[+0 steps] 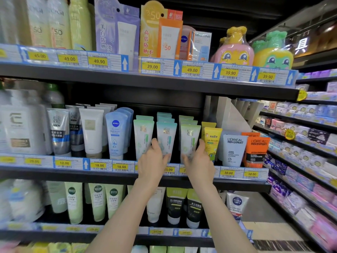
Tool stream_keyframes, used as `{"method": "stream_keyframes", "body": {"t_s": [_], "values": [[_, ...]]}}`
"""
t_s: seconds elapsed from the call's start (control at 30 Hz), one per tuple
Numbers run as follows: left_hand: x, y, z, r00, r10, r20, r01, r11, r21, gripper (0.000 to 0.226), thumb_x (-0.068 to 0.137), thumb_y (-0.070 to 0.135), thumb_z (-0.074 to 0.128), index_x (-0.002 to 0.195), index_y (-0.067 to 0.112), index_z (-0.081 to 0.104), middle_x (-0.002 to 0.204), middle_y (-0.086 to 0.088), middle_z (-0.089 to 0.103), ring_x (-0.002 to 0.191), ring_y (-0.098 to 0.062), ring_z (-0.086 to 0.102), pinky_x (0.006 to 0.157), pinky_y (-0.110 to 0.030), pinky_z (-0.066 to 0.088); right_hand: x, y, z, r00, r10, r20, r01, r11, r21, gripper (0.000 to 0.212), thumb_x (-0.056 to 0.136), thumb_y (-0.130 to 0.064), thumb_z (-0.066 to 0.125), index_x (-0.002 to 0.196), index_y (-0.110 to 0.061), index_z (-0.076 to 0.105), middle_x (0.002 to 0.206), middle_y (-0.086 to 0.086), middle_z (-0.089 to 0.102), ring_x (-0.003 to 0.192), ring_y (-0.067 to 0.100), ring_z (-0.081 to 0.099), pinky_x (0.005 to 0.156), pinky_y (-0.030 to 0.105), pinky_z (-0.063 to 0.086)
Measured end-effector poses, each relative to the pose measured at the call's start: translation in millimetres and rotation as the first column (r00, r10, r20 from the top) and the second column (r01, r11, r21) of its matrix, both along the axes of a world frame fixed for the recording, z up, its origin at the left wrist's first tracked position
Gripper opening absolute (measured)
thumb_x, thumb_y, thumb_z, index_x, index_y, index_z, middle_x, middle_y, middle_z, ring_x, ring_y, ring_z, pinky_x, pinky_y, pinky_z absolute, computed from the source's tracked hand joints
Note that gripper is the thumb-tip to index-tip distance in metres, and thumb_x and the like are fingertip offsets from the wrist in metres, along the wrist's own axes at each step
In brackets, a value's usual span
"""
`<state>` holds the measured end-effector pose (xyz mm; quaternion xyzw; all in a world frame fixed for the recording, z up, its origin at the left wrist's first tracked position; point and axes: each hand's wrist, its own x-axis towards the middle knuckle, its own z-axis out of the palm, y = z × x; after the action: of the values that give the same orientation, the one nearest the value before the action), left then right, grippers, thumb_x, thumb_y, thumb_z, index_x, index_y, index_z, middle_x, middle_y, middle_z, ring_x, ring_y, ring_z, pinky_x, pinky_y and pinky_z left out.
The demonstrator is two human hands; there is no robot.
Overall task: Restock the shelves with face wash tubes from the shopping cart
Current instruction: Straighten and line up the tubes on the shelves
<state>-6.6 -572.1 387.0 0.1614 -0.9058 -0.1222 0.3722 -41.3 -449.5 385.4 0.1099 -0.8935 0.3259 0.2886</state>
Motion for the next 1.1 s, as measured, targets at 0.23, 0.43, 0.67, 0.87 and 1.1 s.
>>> {"method": "stream_keyframes", "body": {"t_s": [0.23, 0.43, 0.67, 0.87, 1.1], "values": [[32, -22, -9, 0.99, -0.092, -0.108, 0.091, 0.996, -0.013, 0.039, 0.094, 0.034, 0.048, 0.127, 0.012, 0.041, 0.113, -0.005, 0.059, 0.098, -0.02, 0.061, 0.07, -0.029, 0.048, 22, -8, -7, 0.981, 0.106, -0.161, -0.119, 0.99, -0.072, 0.055, 0.089, -0.024, 0.058, 0.137, -0.009, 0.036, 0.125, 0.009, 0.049, 0.114, 0.023, 0.051, 0.079, 0.034, 0.048], [59, -69, -7, 0.99, 0.043, -0.132, -0.043, 0.999, 0.006, 0.037, 0.094, 0.032, 0.048, 0.126, 0.014, 0.045, 0.114, -0.005, 0.06, 0.097, -0.021, 0.061, 0.063, -0.03, 0.044, 43, -49, -4, 0.944, 0.27, -0.188, -0.289, 0.954, -0.084, 0.05, 0.091, -0.025, 0.056, 0.136, -0.014, 0.037, 0.122, 0.003, 0.052, 0.108, 0.016, 0.054, 0.08, 0.027, 0.044], [74, -136, -5, 0.971, 0.076, -0.225, -0.05, 0.991, 0.12, 0.037, 0.088, 0.022, 0.06, 0.12, 0.008, 0.05, 0.109, -0.011, 0.058, 0.095, -0.028, 0.06, 0.067, -0.041, 0.052, 64, -115, -2, 0.887, 0.416, -0.2, -0.437, 0.896, -0.078, 0.05, 0.092, -0.028, 0.053, 0.138, -0.016, 0.034, 0.123, 0.001, 0.051, 0.108, 0.013, 0.053, 0.081, 0.023, 0.041], [69, -178, -1, 0.976, 0.052, -0.211, -0.005, 0.976, 0.217, 0.054, 0.086, 0.018, 0.062, 0.132, 0.002, 0.038, 0.127, -0.017, 0.043, 0.112, -0.03, 0.051, 0.084, -0.037, 0.044, 64, -166, -1, 0.889, 0.446, -0.1, -0.452, 0.891, -0.044, 0.069, 0.093, -0.03, 0.053, 0.148, -0.015, 0.013, 0.137, 0.004, 0.041, 0.119, 0.017, 0.048, 0.085, 0.022, 0.039], [55, -204, 4, 0.991, -0.03, -0.131, 0.067, 0.956, 0.284, 0.075, 0.087, 0.027, 0.062, 0.144, 0.007, 0.019, 0.138, -0.016, 0.034, 0.123, -0.031, 0.044, 0.091, -0.039, 0.042, 54, -205, 8, 0.959, 0.279, -0.04, -0.281, 0.959, -0.039, 0.075, 0.087, -0.033, 0.059, 0.146, -0.016, 0.014, 0.129, 0.008, 0.043, 0.113, 0.023, 0.05, 0.082, 0.036, 0.049]]}}
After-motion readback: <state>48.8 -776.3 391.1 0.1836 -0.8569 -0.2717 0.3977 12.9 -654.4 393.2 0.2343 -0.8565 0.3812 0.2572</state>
